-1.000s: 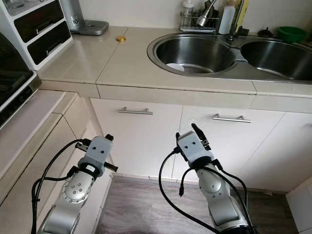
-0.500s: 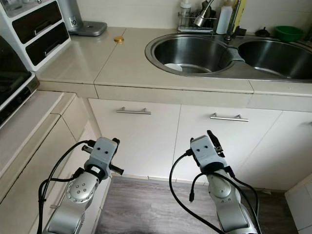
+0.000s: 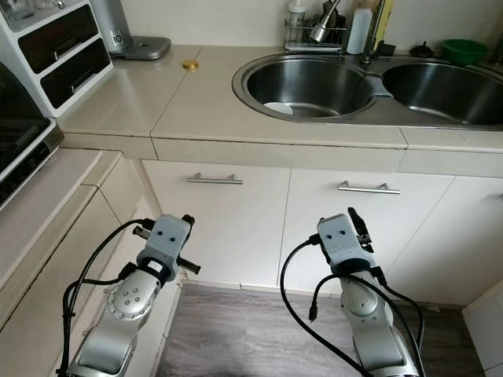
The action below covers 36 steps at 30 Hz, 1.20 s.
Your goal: Kitchen organization
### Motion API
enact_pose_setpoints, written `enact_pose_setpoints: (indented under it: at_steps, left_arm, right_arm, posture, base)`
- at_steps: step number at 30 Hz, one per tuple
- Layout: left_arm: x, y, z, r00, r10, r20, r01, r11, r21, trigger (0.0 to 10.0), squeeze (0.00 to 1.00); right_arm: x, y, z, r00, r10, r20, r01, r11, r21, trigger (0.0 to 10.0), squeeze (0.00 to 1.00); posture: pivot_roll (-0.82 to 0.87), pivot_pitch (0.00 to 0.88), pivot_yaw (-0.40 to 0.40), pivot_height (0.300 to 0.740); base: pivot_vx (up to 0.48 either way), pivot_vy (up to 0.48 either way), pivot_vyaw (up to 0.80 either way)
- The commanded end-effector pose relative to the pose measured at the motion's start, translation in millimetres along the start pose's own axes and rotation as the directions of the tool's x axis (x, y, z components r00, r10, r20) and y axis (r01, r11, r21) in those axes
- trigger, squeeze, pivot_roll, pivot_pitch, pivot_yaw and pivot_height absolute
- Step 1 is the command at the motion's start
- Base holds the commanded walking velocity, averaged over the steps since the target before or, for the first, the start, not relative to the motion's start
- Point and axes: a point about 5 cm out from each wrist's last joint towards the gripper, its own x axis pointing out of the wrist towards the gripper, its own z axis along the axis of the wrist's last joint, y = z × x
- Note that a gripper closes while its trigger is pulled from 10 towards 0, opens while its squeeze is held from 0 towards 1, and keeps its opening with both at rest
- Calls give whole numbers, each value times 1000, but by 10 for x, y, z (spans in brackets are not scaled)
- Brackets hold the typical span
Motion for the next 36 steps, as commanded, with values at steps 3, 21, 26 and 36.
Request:
enact_pose_setpoints:
  at_steps: [3,21,26,36]
  left_arm:
    - [25,-21,12,1000,-24,11,23,1000,11,10000,0]
    - [-65,31,-45,1000,-22,10,21,1000,1,10000,0]
    - [-102,67,-23,1000,-19,23,19,1000,23,10000,0]
    - [-302,154,37,999,4,53,-11,993,120,10000,0]
  right_arm:
    - [-22,-65,-11,999,-46,-13,46,999,18,10000,0]
    - [-226,-77,-67,999,-50,-18,50,999,-12,10000,0]
    - [-269,-75,-51,998,-56,-4,56,998,-28,10000,0]
    - [-329,-115,40,997,-36,71,46,990,-135,10000,0]
  posture:
    - [46,0,17,740]
    - [44,0,26,740]
    - [40,0,35,740]
    - [44,0,23,740]
  base:
    - [0,0,0]
    - [0,0,0]
    - [0,0,0]
    - [0,0,0]
